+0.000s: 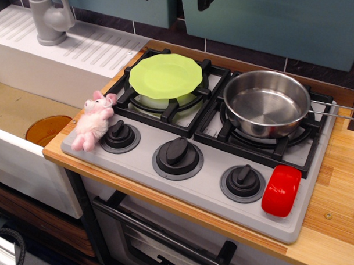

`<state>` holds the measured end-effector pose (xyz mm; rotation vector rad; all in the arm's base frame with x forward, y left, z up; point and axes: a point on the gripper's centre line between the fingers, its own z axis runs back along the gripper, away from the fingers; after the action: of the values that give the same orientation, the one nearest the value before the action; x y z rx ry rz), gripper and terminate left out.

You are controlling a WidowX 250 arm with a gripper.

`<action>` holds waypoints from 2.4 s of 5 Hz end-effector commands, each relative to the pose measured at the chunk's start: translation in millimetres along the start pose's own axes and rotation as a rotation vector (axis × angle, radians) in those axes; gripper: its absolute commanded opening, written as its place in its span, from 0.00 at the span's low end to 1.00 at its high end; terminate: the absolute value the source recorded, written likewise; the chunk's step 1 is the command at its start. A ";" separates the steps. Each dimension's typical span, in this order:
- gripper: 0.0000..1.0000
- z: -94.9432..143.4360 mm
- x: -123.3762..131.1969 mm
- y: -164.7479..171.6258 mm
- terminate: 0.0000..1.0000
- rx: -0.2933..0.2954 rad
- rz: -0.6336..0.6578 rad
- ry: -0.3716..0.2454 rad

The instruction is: End effector reaching salmon

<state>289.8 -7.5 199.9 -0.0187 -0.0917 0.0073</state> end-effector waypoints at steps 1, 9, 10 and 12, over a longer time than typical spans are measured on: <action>1.00 0.0 0.0 0.0 0.00 0.000 0.000 0.000; 1.00 -88.0 -61.0 -135.4 0.00 -0.003 0.152 -0.138; 1.00 -95.4 -57.1 -143.6 0.00 0.006 0.155 -0.145; 1.00 -123.8 -41.9 -146.3 0.00 -0.008 0.141 -0.188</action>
<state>254.2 -154.6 67.0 -0.0155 -0.2570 0.1433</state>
